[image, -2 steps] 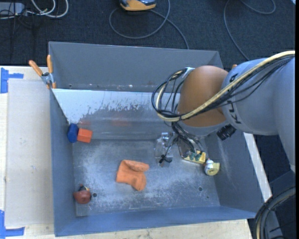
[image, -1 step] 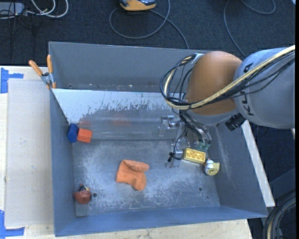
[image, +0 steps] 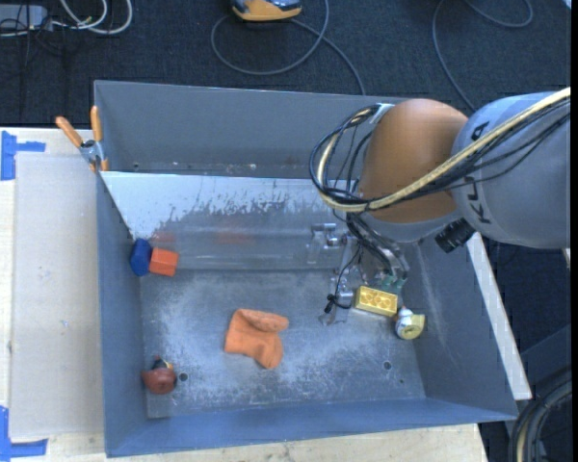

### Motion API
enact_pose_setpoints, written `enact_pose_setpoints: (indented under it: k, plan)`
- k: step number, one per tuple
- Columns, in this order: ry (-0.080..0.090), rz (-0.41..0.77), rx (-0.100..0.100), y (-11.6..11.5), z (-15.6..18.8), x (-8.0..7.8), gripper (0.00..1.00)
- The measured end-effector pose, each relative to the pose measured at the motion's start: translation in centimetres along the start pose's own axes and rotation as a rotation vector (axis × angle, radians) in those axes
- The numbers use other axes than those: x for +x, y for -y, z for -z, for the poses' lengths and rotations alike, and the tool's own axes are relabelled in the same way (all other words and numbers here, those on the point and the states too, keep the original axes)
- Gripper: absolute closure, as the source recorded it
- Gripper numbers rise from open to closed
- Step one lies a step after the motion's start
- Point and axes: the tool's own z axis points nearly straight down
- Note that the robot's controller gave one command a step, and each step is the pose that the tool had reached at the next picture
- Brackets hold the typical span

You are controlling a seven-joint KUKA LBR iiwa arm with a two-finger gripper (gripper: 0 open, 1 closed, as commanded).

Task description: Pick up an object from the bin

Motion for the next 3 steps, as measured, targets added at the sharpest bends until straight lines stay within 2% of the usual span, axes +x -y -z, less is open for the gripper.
enact_pose_setpoints:
  k: [1, 2, 3]
  plan:
    - [0.003, 0.044, 0.002, -3.6, -2.4, 0.5, 0.00]
    - [0.002, 0.051, -0.001, -8.0, -8.7, 2.2, 0.00]
    - [0.000, 0.170, 0.000, -9.1, -11.5, 3.5, 0.00]
